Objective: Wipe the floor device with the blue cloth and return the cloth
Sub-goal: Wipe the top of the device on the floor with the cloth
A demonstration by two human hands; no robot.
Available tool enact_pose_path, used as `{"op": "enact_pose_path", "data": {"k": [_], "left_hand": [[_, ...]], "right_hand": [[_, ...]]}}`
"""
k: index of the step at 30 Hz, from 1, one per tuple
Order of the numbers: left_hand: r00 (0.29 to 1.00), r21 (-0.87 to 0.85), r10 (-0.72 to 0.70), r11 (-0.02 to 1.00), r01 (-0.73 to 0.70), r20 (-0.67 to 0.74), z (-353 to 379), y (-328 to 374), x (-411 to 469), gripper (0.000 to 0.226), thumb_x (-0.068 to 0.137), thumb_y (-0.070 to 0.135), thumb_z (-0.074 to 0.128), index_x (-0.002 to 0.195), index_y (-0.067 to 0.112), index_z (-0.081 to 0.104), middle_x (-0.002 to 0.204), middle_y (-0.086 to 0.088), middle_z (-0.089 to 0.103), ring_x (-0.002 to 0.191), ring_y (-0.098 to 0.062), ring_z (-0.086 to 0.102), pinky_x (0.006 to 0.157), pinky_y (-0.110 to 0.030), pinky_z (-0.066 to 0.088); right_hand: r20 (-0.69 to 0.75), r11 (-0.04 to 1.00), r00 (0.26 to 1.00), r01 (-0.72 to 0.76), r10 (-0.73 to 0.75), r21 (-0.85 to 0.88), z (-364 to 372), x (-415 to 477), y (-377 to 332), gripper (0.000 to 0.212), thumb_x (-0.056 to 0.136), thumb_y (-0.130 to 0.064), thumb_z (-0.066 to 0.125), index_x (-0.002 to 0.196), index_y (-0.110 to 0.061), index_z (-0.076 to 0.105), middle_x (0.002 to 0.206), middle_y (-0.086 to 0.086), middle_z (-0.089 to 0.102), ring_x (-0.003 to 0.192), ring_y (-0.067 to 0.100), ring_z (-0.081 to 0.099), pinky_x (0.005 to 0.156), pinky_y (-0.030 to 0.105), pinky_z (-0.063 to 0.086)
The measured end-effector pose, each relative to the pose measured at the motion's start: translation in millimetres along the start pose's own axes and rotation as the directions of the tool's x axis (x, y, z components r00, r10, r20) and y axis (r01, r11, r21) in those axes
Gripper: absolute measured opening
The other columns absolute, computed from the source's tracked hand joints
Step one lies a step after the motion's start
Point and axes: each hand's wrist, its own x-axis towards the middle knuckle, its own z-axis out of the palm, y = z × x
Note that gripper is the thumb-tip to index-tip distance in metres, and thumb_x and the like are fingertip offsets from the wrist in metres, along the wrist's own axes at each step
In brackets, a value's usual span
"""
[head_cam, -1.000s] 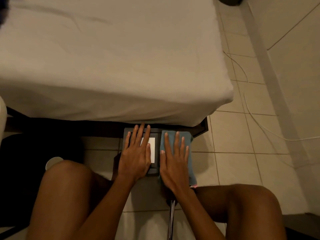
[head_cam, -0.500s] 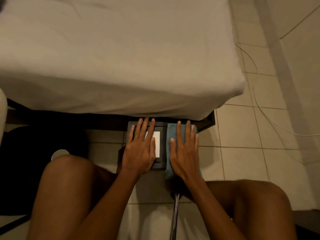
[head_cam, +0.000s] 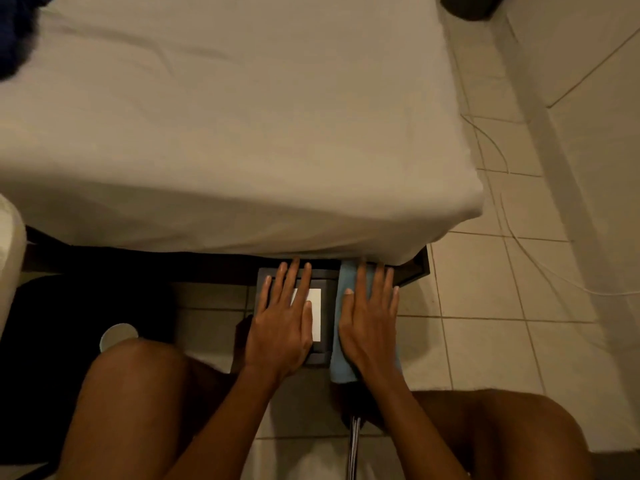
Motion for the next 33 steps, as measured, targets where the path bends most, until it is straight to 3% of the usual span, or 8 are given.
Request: {"op": "enact_pose_path", "data": {"k": [2, 7, 14, 20, 25, 30, 33], "left_hand": [[1.000, -0.016, -0.001, 1.000, 0.001, -0.001, 0.1, -1.1, 0.5, 0.060, 0.102, 0.036, 0.019, 0.158, 0.021, 0.006, 0.167, -0.002, 0.005, 0.154, -0.018, 0.001, 0.124, -0.043, 0.014], [1.000, -0.034, 0.004, 0.999, -0.005, -0.013, 0.6, -0.5, 0.0, 0.060, 0.102, 0.036, 0.019, 0.158, 0.021, 0.005, 0.167, -0.002, 0.003, 0.154, -0.018, 0.000, 0.124, -0.043, 0.014], [1.000, -0.024, -0.002, 1.000, 0.002, 0.006, 0.1, 0.1, 0.1, 0.060, 0.102, 0.036, 0.018, 0.158, 0.022, 0.000, 0.167, -0.001, 0.000, 0.154, -0.016, -0.003, 0.124, -0.042, 0.011], [1.000, -0.037, -0.001, 0.999, 0.001, -0.003, -1.0, -0.1, -0.7, 0.060, 0.102, 0.035, 0.019, 0.158, 0.020, 0.003, 0.167, -0.002, 0.003, 0.154, -0.017, -0.001, 0.123, -0.043, 0.015], [1.000, -0.029, 0.006, 1.000, -0.007, -0.015, -0.9, -1.2, 0.3, 0.060, 0.102, 0.035, 0.019, 0.158, 0.019, 0.004, 0.167, -0.002, 0.004, 0.154, -0.016, 0.000, 0.124, -0.042, 0.015], [1.000, -0.029, 0.007, 1.000, -0.008, -0.022, -1.9, 0.4, -1.2, 0.059, 0.102, 0.035, 0.017, 0.158, 0.018, 0.008, 0.166, -0.003, 0.008, 0.154, -0.017, 0.004, 0.123, -0.042, 0.016], [1.000, -0.030, 0.010, 0.999, -0.010, -0.027, -2.7, 0.7, 1.3, 0.059, 0.102, 0.035, 0.018, 0.158, 0.018, 0.008, 0.166, -0.002, 0.009, 0.154, -0.017, 0.004, 0.123, -0.040, 0.012]], "right_hand": [[-0.017, 1.000, 1.000, -0.006, 0.006, 0.012, -0.1, 3.6, -4.3, 0.061, 0.104, -0.043, 0.016, 0.160, -0.021, 0.005, 0.167, 0.012, 0.002, 0.155, 0.026, -0.007, 0.125, 0.053, 0.007], [0.018, 0.986, 0.988, 0.150, -0.152, 0.077, -7.0, -8.6, 8.3, 0.061, 0.103, -0.050, 0.007, 0.159, -0.028, 0.011, 0.168, 0.004, 0.003, 0.155, 0.022, -0.008, 0.125, 0.047, -0.001], [0.037, 0.997, 0.997, 0.071, -0.070, -0.024, -3.6, 7.8, -9.8, 0.060, 0.104, -0.044, 0.020, 0.160, -0.028, 0.007, 0.168, 0.004, -0.002, 0.155, 0.025, -0.011, 0.125, 0.052, 0.002], [0.138, 0.976, 0.967, 0.209, -0.216, 0.059, -12.1, -23.4, 1.2, 0.059, 0.103, -0.046, 0.017, 0.159, -0.036, -0.001, 0.167, -0.003, -0.014, 0.153, 0.017, -0.018, 0.125, 0.049, -0.001], [0.068, 0.992, 0.990, 0.125, -0.127, 0.033, -8.7, 4.6, -17.1, 0.058, 0.104, -0.045, 0.018, 0.159, -0.034, 0.004, 0.169, 0.000, -0.003, 0.155, 0.020, -0.011, 0.125, 0.050, 0.001], [0.148, 0.959, 0.948, 0.273, -0.282, 0.079, -12.0, -28.7, 3.3, 0.061, 0.104, -0.041, 0.029, 0.158, -0.038, 0.001, 0.167, -0.007, -0.013, 0.154, 0.017, -0.014, 0.124, 0.044, -0.006], [0.114, 0.978, 0.972, 0.202, -0.206, 0.052, -8.8, -3.4, -1.6, 0.057, 0.104, -0.044, 0.022, 0.158, -0.040, 0.002, 0.168, -0.005, -0.007, 0.154, 0.015, -0.012, 0.125, 0.048, 0.000]]}}
